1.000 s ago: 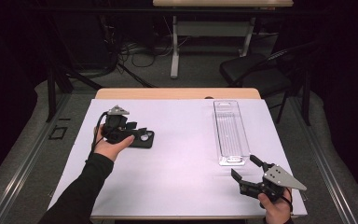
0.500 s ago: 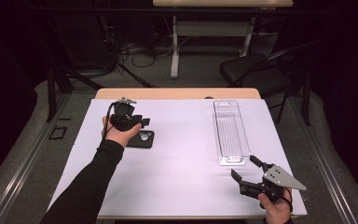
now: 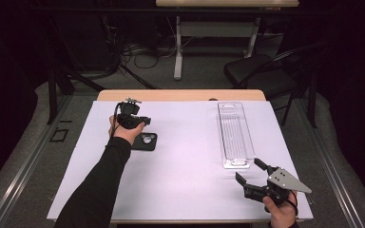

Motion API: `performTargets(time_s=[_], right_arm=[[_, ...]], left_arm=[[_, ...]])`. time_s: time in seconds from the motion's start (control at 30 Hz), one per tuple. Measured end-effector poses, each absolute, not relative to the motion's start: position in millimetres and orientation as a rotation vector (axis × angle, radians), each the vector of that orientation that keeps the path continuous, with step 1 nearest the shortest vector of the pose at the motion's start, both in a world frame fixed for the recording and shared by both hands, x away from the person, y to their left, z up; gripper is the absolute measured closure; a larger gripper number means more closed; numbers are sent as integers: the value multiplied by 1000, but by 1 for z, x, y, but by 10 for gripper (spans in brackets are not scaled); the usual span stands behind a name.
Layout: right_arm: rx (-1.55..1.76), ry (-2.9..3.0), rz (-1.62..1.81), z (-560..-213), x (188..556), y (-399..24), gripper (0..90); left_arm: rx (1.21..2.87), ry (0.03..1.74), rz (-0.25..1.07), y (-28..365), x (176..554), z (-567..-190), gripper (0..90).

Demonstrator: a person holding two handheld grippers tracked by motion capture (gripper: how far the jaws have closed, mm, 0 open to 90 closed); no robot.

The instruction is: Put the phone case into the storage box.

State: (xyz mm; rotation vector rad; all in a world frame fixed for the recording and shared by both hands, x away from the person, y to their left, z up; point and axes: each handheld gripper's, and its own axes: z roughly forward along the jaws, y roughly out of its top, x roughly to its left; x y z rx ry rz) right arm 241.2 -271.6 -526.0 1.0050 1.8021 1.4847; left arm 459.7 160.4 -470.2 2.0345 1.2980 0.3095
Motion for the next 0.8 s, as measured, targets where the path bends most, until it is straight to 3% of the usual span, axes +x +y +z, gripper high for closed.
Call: performTargets(time_s=[0.17, 0.8], right_arm=[[1007, 1809, 1480, -527, 241, -271, 144], [1003, 1832, 1476, -530, 242, -269, 144]], left_arm=[[2043, 1342, 320, 160, 470, -485, 900], [2030, 1472, 315, 161, 496, -527, 900]])
